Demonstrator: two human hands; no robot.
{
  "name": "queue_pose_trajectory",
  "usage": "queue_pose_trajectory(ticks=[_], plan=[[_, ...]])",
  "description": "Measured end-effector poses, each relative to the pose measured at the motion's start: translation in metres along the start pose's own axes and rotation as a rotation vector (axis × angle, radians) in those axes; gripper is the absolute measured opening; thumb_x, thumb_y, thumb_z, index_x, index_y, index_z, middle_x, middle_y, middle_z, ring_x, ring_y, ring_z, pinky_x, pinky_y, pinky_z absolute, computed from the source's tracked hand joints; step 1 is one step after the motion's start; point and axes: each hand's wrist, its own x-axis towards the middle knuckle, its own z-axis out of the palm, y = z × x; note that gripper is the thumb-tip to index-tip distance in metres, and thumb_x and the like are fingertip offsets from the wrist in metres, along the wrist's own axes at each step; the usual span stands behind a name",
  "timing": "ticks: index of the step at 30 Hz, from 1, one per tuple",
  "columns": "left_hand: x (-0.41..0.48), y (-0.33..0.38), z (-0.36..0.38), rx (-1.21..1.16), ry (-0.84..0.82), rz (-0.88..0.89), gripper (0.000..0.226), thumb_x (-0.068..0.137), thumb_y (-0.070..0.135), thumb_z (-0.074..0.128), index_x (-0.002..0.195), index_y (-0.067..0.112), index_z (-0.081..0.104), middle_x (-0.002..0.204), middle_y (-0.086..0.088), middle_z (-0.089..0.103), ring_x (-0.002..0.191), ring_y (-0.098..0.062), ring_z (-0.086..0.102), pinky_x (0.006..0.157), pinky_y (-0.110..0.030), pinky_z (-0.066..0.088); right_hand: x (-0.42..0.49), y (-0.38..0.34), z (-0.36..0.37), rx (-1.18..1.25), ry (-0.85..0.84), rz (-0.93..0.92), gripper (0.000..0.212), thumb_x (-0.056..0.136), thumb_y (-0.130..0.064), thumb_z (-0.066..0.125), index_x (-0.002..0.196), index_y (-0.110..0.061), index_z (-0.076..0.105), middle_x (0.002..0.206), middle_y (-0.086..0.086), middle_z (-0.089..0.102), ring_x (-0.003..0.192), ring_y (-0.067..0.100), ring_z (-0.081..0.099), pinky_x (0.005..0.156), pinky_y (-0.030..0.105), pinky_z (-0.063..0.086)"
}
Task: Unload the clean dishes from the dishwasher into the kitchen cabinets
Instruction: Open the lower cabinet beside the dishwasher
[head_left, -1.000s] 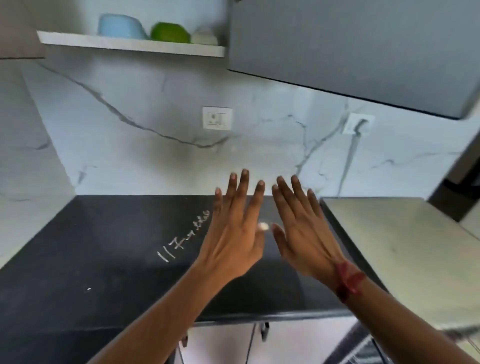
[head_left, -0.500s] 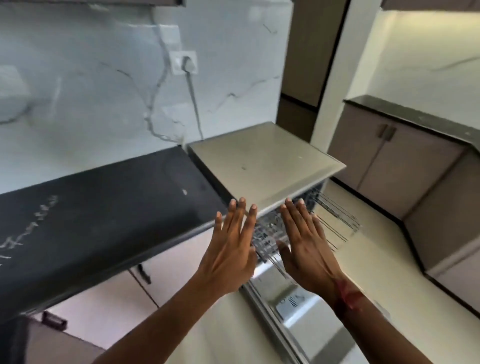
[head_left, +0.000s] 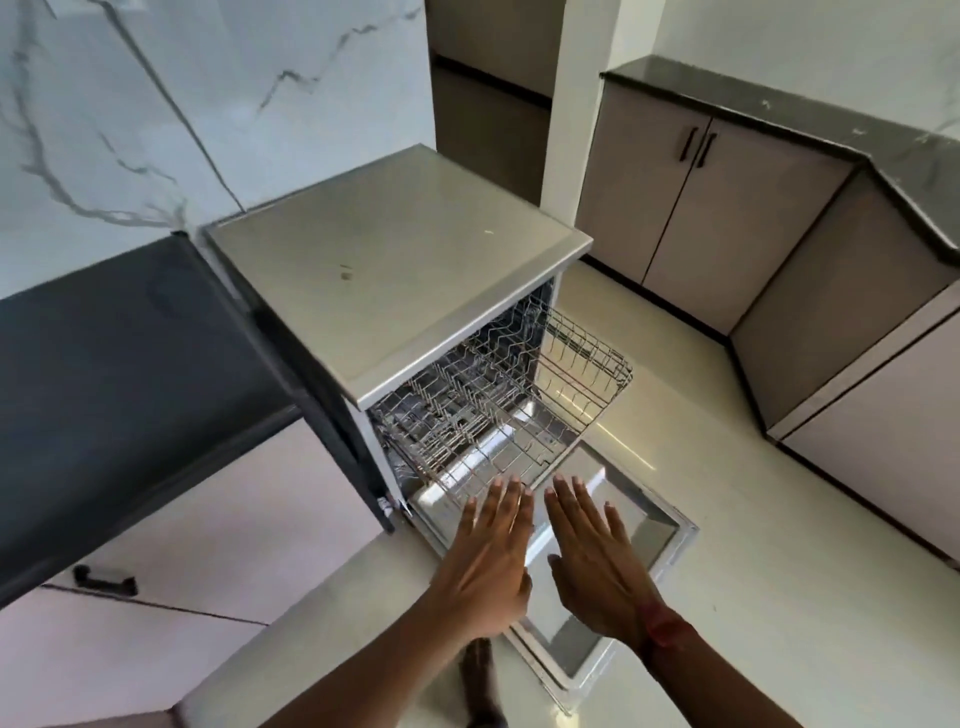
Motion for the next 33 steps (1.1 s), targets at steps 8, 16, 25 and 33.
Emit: queue_pose_trajectory(ticks=[8,16,25,33], plan=[[0.127,0.003,0.08,-0.12,-0.07,-0.08,0.093,0.089,0.027,0.056,0.152,0.006,-0.01,0.161,-0.017,-0.015,0.149,-0.034,-0.014,0.119,-0.051,-0.007,0.097,0.091,0.052,-0.057,-0.252,0.098,0.078,0.098,-0.033,0.038,0.153,-0.014,-0.013,0.157,0.008,-0.026,0.144,0.027,-0.025,0.118,0.052,-0.001],[0.191,0.017,0.171,-0.153,-0.122,-0.227,0.104,0.084,0.032,0.059,0.152,0.004,-0.015,0.156,-0.016,-0.03,0.145,-0.034,-0.027,0.118,-0.057,-0.005,0.16,0.165,0.131,-0.129,-0.351,-0.04,0.086,0.095,-0.03,0.045,0.15,-0.022,-0.021,0.154,0.005,-0.034,0.144,0.03,-0.026,0.117,0.056,-0.005],[0.223,0.015,0.22,-0.065,-0.031,-0.451,0.115,0.066,0.043,0.074,0.154,0.003,0.012,0.162,-0.018,-0.005,0.149,-0.036,-0.004,0.117,-0.054,-0.009,0.186,0.202,0.207,-0.135,-0.23,-0.139,0.099,0.072,-0.033,0.068,0.155,-0.018,0.016,0.161,0.014,0.0,0.148,0.035,0.001,0.114,0.063,0.02],[0.252,0.007,0.231,-0.019,0.045,-0.631,0.105,0.064,0.028,0.073,0.152,0.004,0.022,0.162,-0.017,-0.003,0.149,-0.034,-0.001,0.116,-0.061,0.003,0.217,0.215,0.21,-0.124,-0.134,-0.269,0.094,0.068,-0.016,0.043,0.156,-0.018,0.01,0.163,0.011,-0.001,0.149,0.036,-0.002,0.115,0.064,0.013]])
